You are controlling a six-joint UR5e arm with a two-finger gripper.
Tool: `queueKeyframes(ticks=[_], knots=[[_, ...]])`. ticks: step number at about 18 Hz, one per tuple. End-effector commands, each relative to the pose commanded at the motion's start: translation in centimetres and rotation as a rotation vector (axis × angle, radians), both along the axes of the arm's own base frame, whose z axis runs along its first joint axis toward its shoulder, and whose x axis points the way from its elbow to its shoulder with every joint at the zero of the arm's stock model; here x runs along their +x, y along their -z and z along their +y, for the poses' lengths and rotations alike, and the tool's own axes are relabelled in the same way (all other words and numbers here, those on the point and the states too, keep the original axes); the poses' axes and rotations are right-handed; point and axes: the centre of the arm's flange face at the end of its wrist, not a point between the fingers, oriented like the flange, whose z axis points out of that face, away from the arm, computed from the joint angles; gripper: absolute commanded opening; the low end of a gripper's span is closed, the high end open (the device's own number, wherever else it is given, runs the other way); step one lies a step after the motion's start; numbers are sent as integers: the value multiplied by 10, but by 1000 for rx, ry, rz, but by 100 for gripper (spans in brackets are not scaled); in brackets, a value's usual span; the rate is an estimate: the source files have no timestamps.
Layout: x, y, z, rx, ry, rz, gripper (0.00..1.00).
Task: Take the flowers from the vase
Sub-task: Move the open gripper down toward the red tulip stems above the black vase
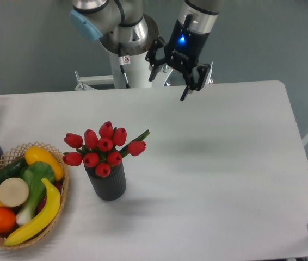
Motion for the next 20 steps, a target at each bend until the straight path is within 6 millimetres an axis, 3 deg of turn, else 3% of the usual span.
queueKeyframes(ticks=[3, 6, 9, 16, 20], knots=[[4, 19, 9, 2, 26, 6, 100], [1, 22, 25, 25, 50, 73, 100], [11, 38, 41, 13, 89, 49, 100], [12, 60, 59, 10, 99, 12, 100], [16, 72, 79, 20, 86, -4, 100]])
